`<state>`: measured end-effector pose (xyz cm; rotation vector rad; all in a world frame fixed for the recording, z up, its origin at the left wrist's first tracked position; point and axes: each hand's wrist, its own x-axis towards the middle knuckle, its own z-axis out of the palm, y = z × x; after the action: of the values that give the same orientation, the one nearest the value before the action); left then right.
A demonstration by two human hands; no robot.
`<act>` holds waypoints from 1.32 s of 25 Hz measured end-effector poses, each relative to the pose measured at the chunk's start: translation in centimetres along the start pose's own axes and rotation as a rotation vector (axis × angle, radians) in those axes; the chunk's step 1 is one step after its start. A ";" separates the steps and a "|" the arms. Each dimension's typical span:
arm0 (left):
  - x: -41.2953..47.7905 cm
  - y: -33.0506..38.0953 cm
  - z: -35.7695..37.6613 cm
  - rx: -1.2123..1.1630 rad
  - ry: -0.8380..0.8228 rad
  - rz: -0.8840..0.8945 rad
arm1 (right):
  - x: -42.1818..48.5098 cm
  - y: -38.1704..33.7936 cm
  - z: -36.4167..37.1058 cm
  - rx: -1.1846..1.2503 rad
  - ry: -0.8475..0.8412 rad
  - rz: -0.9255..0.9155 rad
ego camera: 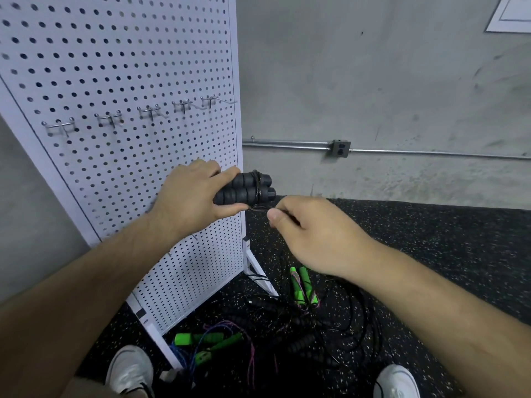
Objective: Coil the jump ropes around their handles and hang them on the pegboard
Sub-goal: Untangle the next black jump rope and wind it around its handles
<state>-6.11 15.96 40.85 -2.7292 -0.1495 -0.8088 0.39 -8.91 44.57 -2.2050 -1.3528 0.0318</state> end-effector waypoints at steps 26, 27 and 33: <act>-1.6 5.8 -5.3 -0.429 0.027 0.150 | 2.8 7.5 2.2 0.585 -0.092 0.107; -1.4 5.2 -4.9 -0.371 0.036 0.124 | 2.4 6.8 3.1 0.440 -0.128 0.155; -0.4 1.2 -1.5 -0.169 -0.011 0.018 | 1.4 2.5 5.4 0.309 -0.144 0.131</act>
<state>-6.99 14.37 41.54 -2.8888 -0.0605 -0.8364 1.51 -6.29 39.17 -2.0539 -1.1844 0.4264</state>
